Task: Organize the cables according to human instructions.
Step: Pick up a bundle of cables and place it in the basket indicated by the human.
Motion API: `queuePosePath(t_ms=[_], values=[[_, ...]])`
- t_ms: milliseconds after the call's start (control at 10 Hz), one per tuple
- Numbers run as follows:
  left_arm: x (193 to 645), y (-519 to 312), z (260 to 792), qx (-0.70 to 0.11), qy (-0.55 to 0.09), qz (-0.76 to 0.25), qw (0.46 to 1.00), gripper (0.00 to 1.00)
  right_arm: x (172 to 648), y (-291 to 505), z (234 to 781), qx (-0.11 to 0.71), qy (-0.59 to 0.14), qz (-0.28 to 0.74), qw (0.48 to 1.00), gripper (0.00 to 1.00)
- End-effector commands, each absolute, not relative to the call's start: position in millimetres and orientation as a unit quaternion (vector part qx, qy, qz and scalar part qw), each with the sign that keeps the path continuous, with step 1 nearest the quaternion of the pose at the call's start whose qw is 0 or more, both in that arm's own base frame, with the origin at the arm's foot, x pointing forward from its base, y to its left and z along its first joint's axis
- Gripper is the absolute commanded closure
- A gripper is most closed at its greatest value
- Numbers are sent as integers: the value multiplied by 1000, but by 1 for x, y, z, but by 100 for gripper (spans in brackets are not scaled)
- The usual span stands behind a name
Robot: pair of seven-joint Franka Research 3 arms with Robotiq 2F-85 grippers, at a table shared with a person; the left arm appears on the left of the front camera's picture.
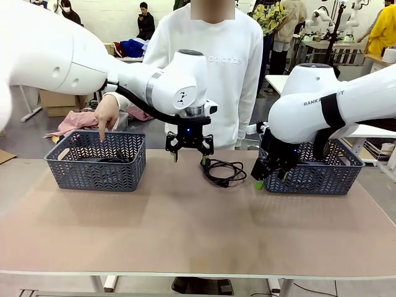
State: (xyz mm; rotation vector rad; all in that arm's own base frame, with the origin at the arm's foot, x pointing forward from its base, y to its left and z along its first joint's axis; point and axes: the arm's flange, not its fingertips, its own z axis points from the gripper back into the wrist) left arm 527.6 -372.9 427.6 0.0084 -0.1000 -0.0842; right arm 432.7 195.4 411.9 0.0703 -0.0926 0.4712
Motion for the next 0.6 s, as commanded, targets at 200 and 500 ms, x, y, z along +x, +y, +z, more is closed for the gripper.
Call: queuePosePath(t_ms=[200,500], values=[[557,-405,417,-11,-38,49,998,0,433,195,414,35,-48,233,971,0],[574,-416,398,-40,-38,88,995,0,433,195,414,35,-48,233,971,0]])
